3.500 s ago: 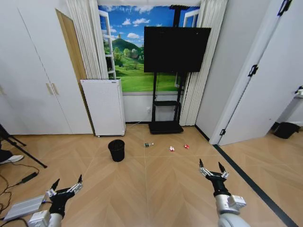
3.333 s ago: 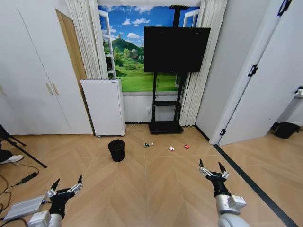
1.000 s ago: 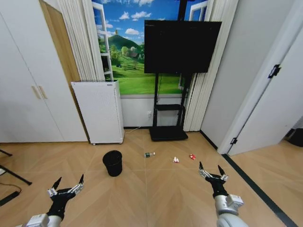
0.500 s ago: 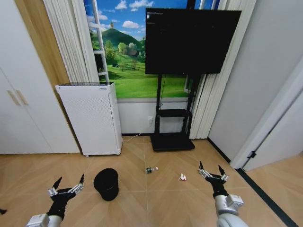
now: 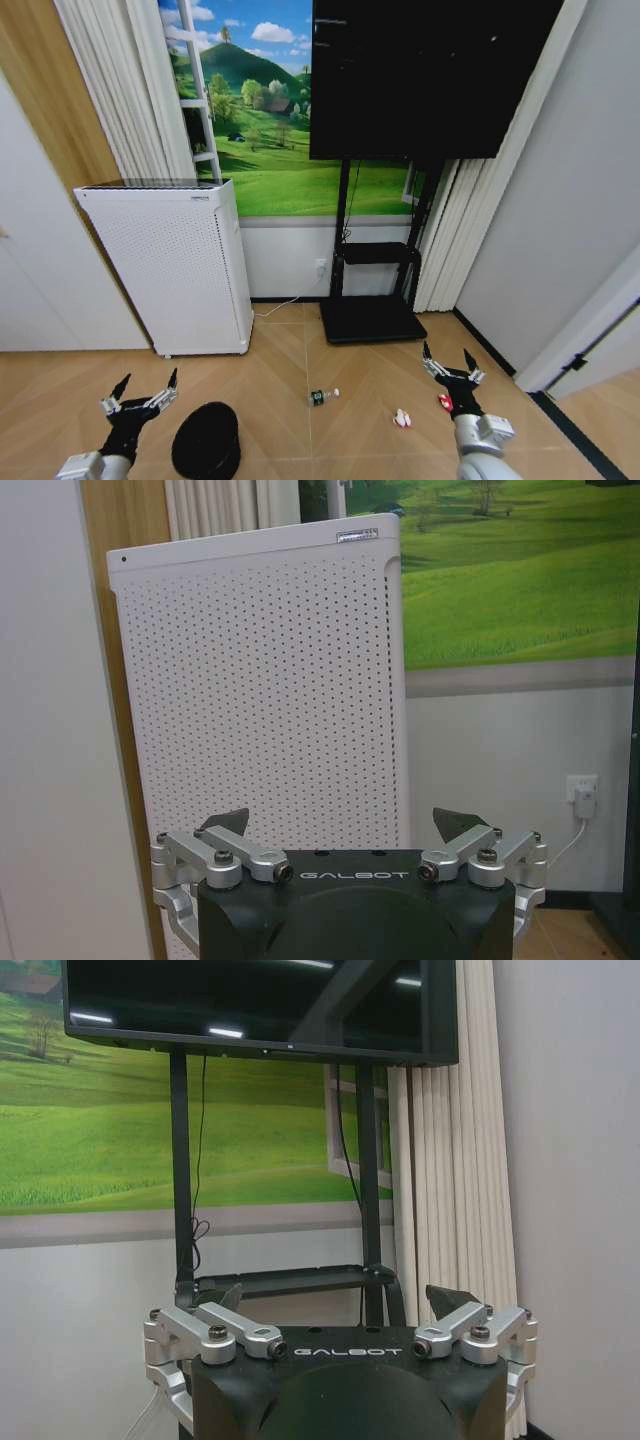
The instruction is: Pick up the trash bin and place the garbage on the floor into it.
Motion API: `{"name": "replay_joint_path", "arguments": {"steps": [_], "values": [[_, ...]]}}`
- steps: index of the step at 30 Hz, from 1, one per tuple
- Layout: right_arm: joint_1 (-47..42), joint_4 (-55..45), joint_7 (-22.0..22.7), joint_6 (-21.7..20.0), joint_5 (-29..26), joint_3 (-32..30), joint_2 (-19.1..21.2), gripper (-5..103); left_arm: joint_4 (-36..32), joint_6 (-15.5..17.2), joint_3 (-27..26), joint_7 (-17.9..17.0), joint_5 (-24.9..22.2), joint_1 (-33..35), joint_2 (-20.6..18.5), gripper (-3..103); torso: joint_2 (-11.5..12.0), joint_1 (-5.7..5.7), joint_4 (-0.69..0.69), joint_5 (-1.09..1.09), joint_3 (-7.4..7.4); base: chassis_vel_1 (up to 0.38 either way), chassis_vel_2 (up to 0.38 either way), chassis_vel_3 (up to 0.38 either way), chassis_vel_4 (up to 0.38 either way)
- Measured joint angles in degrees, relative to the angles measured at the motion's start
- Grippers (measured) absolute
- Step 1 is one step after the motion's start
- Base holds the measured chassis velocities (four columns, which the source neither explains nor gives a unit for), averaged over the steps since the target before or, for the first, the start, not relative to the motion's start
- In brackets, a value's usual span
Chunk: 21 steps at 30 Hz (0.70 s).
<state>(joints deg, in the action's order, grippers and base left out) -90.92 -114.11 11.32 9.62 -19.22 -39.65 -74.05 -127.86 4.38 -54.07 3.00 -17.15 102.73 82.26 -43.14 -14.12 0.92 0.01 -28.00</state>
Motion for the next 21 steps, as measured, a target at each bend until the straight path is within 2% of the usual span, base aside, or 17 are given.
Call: {"name": "replay_joint_path", "arguments": {"steps": [1,4,5,8,16,21], "values": [[0.1,0.0,-0.1,0.0,0.0,0.1,0.0,100,0.0,0.0,0.0,0.0,-0.6,-0.1,0.0,100,0.0,0.01,0.01,-0.07,0.00,-0.072,0.077,-0.011,-0.048],[0.3,0.1,-0.2,0.0,-0.1,0.2,0.1,100,0.0,-0.3,-0.4,0.0,-1.3,-0.2,0.0,100,0.0,0.07,0.00,0.01,0.03,-0.037,-0.003,-0.021,-0.024],[0.3,0.1,-0.2,0.0,-0.1,0.2,0.1,100,0.0,-0.3,-0.5,-0.1,-1.7,-0.2,0.0,100,0.0,0.09,0.00,-0.04,0.04,0.076,-0.056,-0.070,0.063],[0.3,0.2,-0.3,0.1,-0.3,0.2,0.1,100,0.0,-0.6,-0.8,-0.3,-1.8,-0.2,0.0,100,0.0,0.10,0.00,0.02,0.04,0.086,-0.078,-0.068,0.067],[0.3,0.2,-0.3,0.7,-0.6,0.2,0.1,100,-0.2,-1.4,-1.5,-1.6,-2.5,-0.5,-0.1,100,0.0,0.07,0.00,-0.01,0.02,0.011,-0.021,-0.016,0.012],[0.3,0.1,-0.8,1.1,-0.4,0.0,0.1,100,-0.2,-4.6,-1.8,-2.0,-2.9,-0.5,-0.2,100,0.0,0.05,0.00,-0.02,0.02,0.000,0.000,0.000,0.000]]}}
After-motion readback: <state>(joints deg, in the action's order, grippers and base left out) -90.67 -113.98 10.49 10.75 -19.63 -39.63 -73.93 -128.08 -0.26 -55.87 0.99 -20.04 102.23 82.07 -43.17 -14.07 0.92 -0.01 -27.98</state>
